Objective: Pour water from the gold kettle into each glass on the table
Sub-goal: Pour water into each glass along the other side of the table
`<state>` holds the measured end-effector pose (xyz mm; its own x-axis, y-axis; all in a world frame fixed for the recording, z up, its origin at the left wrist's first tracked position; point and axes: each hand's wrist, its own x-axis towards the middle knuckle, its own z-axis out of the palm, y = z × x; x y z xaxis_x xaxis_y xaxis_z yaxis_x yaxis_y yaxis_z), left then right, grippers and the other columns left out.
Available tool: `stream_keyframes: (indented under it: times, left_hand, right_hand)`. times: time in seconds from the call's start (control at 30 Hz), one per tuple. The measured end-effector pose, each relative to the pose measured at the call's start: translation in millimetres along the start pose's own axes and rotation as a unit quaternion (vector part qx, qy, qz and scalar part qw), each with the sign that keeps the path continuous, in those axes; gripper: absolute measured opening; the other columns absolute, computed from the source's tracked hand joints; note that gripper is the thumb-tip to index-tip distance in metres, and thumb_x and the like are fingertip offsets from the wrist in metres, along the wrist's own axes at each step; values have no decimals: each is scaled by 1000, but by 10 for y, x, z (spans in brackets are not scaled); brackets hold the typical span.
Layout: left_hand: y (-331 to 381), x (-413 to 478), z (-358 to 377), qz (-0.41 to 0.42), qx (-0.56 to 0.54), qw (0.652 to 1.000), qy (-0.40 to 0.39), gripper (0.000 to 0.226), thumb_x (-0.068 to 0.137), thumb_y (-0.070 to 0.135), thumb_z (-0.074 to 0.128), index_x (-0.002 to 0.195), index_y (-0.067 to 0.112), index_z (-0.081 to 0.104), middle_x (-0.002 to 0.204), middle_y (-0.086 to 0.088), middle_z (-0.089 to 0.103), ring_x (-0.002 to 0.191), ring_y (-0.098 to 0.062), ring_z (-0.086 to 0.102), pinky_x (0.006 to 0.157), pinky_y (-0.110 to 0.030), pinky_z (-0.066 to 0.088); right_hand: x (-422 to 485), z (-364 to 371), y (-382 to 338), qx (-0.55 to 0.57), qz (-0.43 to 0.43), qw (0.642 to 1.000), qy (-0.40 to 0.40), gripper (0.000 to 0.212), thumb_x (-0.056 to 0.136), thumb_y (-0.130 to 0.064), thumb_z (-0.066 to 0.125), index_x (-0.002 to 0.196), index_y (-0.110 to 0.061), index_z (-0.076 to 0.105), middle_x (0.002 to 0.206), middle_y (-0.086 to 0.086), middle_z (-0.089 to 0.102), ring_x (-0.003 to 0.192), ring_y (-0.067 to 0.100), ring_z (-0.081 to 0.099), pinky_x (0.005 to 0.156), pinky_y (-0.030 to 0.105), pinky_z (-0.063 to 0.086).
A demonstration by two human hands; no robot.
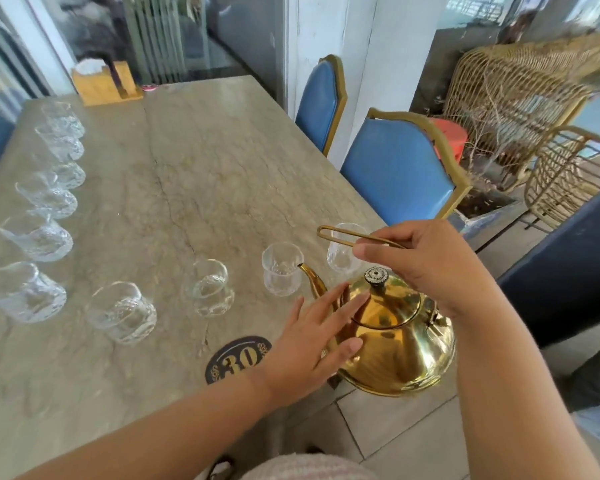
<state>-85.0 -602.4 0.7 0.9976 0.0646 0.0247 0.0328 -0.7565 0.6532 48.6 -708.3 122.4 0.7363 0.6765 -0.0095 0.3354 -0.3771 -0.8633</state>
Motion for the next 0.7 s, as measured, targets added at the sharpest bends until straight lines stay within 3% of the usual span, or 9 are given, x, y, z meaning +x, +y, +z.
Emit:
stream_keyframes:
  times: [0.1, 0.23, 0.4, 0.53, 0.7]
  left_hand:
    - [2, 26, 1, -3, -10, 1000, -5, 55, 93, 58, 16, 143, 53, -6, 159, 18, -6, 143, 7, -10, 119, -40, -11]
    - [-59, 54, -62, 10, -29, 999, -10, 57, 95, 55, 22, 145, 49, -4, 157, 22, -6, 142, 10, -10, 118, -36, -10]
    - [-186, 80, -223, 27, -47, 998, -37, 59, 99, 45, 30, 146, 48, -5, 155, 24, -8, 142, 9, -9, 120, -38, -7]
    - [-271, 99, -280, 35, -63, 996, -46, 63, 96, 51, 28, 146, 46, -9, 159, 16, -9, 143, 6, -11, 120, -43, -4]
    - [-321, 102, -357, 42, -87, 993, -65, 66, 95, 50, 29, 146, 41, -11, 157, 17, -13, 141, 8, -16, 120, -42, -6]
  right_hand:
    - [56, 15, 18, -27, -14, 1000, -5, 19, 73, -38, 75, 83, -22, 77, 38, -17, 47, 38, 4, 34, 47, 14, 33]
    - [136, 57, -30, -69, -29, 997, -7, 25, 76, -40, 73, 93, -21, 75, 39, -28, 49, 40, -6, 46, 43, 5, 33]
    - [259, 162, -152, -103, -34, 994, -7, 25, 78, -38, 72, 95, -21, 76, 50, -22, 51, 46, -14, 48, 47, 4, 35]
    - [380, 252, -268, -134, -33, 990, -20, 24, 78, -37, 72, 95, -21, 76, 63, -21, 54, 48, -18, 48, 48, 1, 35]
    - [495, 356, -376, -172, -32, 983, -49, 28, 79, -37, 71, 101, -22, 75, 74, -19, 59, 52, -19, 49, 48, 1, 35]
